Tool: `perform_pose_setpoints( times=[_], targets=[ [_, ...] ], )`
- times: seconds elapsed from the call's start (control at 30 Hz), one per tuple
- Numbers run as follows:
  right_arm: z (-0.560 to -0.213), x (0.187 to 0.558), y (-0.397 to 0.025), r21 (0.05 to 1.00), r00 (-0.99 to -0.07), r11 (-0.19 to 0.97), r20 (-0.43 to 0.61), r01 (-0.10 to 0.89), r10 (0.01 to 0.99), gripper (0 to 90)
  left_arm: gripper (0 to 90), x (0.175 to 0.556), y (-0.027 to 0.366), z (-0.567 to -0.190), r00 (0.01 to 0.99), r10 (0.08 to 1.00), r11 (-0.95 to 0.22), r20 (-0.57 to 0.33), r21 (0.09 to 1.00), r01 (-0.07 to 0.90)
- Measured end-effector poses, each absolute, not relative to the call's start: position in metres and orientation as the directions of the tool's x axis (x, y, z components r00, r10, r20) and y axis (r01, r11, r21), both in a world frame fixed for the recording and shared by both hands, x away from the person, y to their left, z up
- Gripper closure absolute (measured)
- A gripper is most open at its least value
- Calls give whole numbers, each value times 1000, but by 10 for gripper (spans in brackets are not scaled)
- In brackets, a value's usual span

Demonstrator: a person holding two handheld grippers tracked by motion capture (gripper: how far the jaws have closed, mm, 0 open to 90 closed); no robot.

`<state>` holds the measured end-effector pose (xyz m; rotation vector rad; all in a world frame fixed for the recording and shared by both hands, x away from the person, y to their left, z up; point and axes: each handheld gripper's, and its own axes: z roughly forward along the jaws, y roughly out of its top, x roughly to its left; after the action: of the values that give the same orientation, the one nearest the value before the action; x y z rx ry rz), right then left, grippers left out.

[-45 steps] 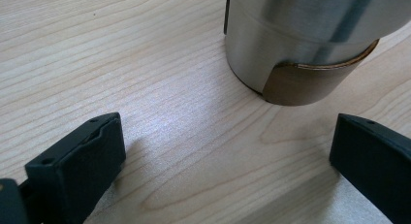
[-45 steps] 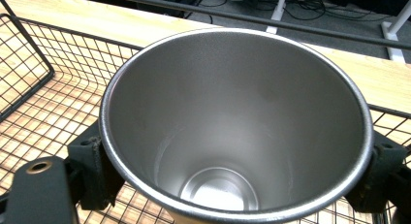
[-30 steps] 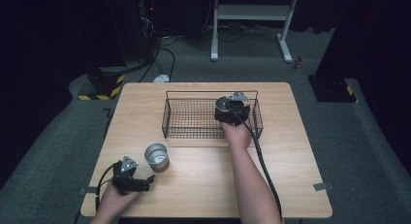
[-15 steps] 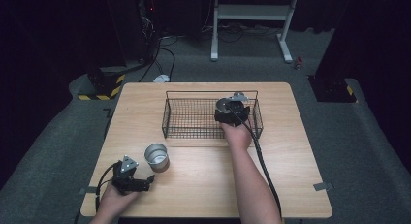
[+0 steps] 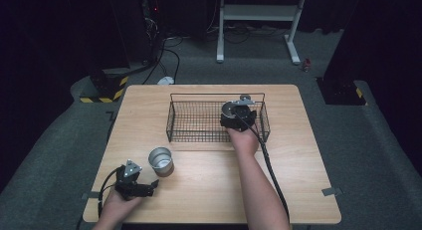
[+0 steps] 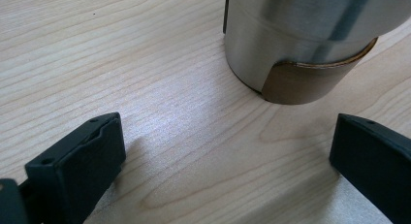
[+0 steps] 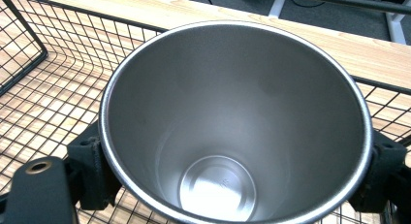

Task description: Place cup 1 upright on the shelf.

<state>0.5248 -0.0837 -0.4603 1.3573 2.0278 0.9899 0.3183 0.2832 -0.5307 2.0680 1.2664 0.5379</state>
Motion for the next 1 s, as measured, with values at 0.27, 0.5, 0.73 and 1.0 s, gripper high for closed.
perform_pose_setpoints(
  times=[0.27,0.5,0.73,1.0],
  targets=[
    [-462,521,-87,798,-380,235,-8,555,925,136,0,318,283,-531,450,893,-326,12,707,628],
    [-463,519,-87,802,-376,229,-6,552,927,136,0,318,283,-531,450,893,-326,12,707,628],
    [-463,518,-87,801,-379,238,-16,548,925,135,0,318,283,-531,450,893,-326,12,707,628],
    [-464,519,-87,800,-381,236,-10,552,924,120,0,318,283,-531,450,893,-326,12,706,628]
  ],
)
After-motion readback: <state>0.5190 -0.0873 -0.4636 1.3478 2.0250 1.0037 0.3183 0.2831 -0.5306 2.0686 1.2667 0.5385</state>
